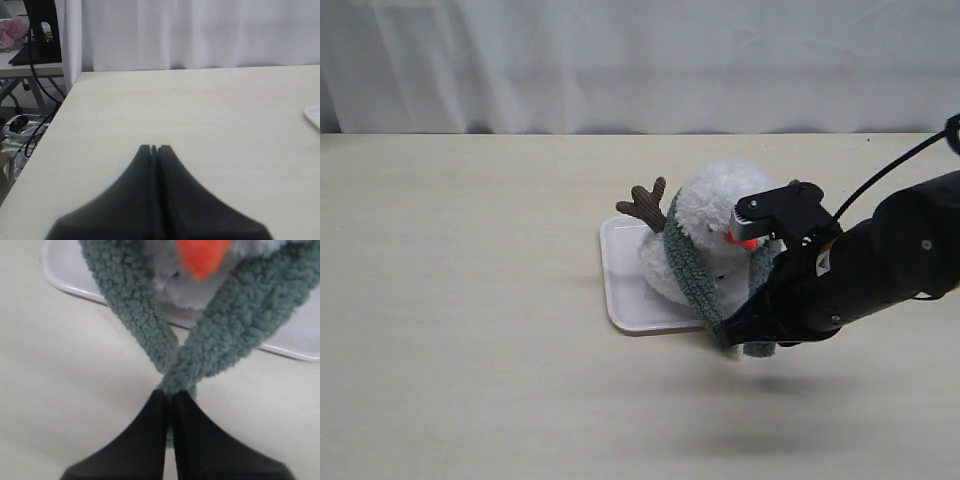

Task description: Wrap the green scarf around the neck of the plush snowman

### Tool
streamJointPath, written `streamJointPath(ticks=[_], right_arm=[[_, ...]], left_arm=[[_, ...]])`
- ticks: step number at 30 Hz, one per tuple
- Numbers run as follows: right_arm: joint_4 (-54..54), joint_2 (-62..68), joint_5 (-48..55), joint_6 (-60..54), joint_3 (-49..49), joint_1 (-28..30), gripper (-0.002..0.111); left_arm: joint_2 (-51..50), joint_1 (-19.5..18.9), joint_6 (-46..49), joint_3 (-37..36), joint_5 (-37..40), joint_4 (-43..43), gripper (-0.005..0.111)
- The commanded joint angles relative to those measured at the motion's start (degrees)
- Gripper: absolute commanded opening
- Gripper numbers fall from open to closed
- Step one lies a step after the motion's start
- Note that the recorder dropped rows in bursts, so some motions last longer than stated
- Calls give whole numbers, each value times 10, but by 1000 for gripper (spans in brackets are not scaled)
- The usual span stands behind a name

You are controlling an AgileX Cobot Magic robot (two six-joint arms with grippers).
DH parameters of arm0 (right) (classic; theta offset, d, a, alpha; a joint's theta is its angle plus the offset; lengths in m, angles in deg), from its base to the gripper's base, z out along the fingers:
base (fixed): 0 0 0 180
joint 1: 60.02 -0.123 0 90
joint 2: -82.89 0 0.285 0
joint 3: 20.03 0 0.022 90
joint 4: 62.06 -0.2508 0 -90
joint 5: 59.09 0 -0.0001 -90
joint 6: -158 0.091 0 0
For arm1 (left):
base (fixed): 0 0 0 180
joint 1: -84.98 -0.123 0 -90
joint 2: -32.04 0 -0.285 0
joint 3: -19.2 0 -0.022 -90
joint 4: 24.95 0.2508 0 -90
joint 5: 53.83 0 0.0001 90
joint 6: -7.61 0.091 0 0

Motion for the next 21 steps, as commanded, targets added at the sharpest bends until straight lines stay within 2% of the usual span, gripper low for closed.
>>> streamJointPath(ticks=[1, 10, 12, 17, 19, 21], right_arm=[[-7, 44, -27, -7, 2, 0, 4], [-7, 62, -48, -13, 2, 0, 5], [-7, 61, -46, -24, 2, 0, 13], [-11, 61, -48, -24, 2, 0, 58], [-13, 61, -58, -24, 2, 0, 67], [-17, 61, -66, -25, 2, 0, 67]], left_arm=[[1, -1, -2, -2, -5, -3, 0], [1, -1, -2, -2, -5, -3, 0], [1, -1, -2, -2, -5, -3, 0], [1, -1, -2, -2, -5, -4, 0], [1, -1, -2, -2, -5, -4, 0], [1, -1, -2, -2, -5, -4, 0]])
